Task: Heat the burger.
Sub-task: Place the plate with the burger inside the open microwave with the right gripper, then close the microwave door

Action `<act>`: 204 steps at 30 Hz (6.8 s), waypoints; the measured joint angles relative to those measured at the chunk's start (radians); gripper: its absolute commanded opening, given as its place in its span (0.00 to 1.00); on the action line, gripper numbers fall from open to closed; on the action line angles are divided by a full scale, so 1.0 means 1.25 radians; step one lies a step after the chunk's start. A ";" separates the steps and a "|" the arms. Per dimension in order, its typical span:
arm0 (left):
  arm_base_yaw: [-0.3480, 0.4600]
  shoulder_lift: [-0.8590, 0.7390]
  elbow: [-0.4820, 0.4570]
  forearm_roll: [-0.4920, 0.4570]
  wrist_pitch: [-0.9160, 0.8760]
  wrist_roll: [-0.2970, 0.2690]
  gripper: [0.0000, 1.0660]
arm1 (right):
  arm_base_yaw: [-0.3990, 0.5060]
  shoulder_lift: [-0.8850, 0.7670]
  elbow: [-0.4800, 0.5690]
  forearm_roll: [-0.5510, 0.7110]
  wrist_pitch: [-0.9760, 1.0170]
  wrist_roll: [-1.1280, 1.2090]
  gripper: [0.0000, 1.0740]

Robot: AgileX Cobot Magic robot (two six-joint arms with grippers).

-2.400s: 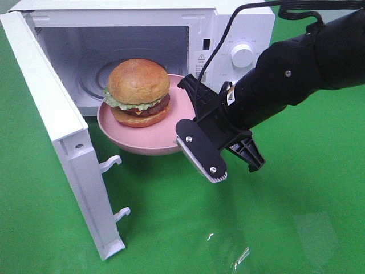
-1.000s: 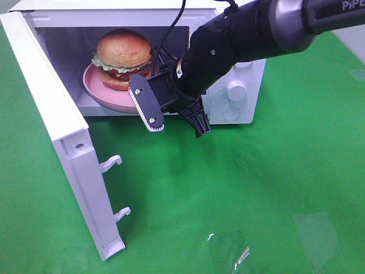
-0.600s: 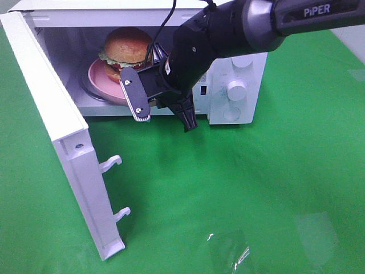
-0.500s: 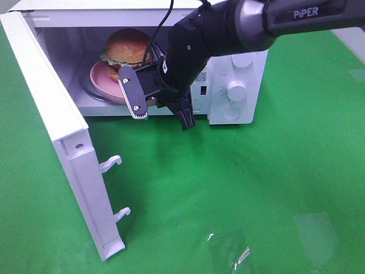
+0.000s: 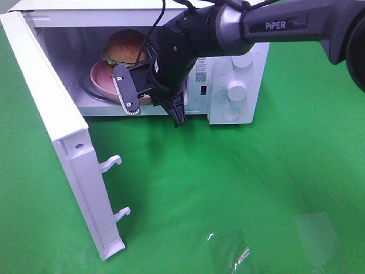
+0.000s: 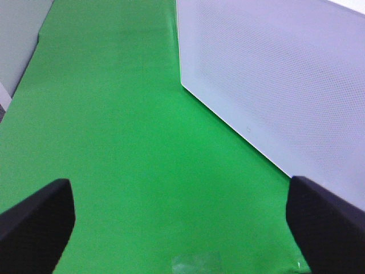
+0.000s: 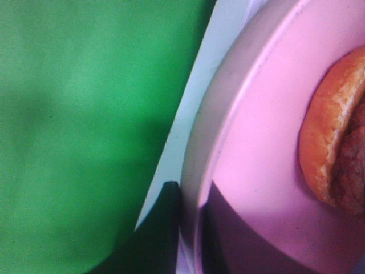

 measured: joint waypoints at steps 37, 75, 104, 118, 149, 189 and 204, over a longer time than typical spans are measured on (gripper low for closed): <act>0.000 0.000 0.000 0.000 0.000 0.000 0.87 | -0.002 0.035 -0.033 0.042 -0.044 0.046 0.26; 0.000 0.000 0.000 0.000 0.000 0.000 0.87 | 0.019 -0.126 0.203 0.044 -0.168 0.142 0.71; 0.000 0.000 0.000 0.000 0.000 0.000 0.87 | 0.025 -0.402 0.524 0.050 -0.073 0.532 0.71; 0.000 0.000 0.000 0.000 0.000 0.000 0.87 | 0.025 -0.566 0.556 0.057 0.130 0.870 0.71; 0.000 0.000 0.000 0.000 0.000 0.000 0.87 | 0.022 -1.106 0.835 0.112 0.389 0.952 0.71; 0.000 0.000 0.000 0.000 0.000 0.000 0.87 | -0.446 -1.780 1.023 0.157 0.362 1.035 0.71; 0.000 0.000 0.000 0.000 0.000 0.000 0.87 | -0.483 -1.840 1.034 0.166 0.384 1.035 0.71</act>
